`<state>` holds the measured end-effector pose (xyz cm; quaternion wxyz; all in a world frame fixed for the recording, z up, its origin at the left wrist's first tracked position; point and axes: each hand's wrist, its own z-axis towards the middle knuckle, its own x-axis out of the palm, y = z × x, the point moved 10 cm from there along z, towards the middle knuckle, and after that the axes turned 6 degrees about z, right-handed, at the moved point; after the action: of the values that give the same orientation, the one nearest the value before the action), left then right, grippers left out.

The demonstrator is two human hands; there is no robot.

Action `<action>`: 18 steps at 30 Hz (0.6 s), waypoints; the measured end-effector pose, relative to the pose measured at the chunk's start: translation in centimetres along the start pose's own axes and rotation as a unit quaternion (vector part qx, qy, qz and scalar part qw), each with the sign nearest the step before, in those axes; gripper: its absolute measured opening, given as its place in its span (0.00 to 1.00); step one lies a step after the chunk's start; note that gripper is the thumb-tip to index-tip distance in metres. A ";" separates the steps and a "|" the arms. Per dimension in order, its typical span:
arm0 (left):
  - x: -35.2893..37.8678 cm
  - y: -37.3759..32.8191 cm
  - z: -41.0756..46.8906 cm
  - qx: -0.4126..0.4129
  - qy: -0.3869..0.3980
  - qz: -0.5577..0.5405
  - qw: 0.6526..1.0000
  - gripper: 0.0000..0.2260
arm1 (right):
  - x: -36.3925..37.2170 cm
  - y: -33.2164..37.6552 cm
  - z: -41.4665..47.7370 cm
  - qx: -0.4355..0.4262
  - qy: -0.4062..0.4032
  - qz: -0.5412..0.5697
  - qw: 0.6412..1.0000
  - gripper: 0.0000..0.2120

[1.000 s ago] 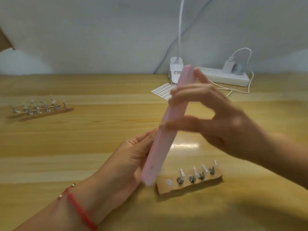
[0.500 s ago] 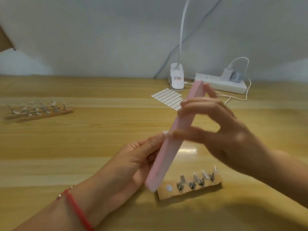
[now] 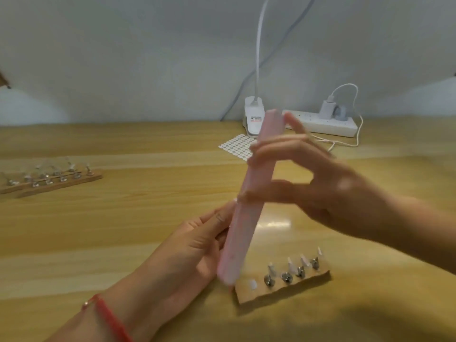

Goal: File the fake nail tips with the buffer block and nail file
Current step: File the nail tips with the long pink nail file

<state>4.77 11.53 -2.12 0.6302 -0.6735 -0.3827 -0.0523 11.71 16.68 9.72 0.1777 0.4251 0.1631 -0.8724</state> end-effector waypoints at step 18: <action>-0.4 0.5 0.2 0.002 -0.003 0.005 1.000 0.09 | 0.5 -0.5 -0.5 0.069 0.000 0.042 0.997 0.17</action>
<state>4.69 11.59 -2.76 0.6303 -0.6746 -0.3814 -0.0461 11.59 17.23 9.13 0.1841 0.4425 0.0846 -0.8736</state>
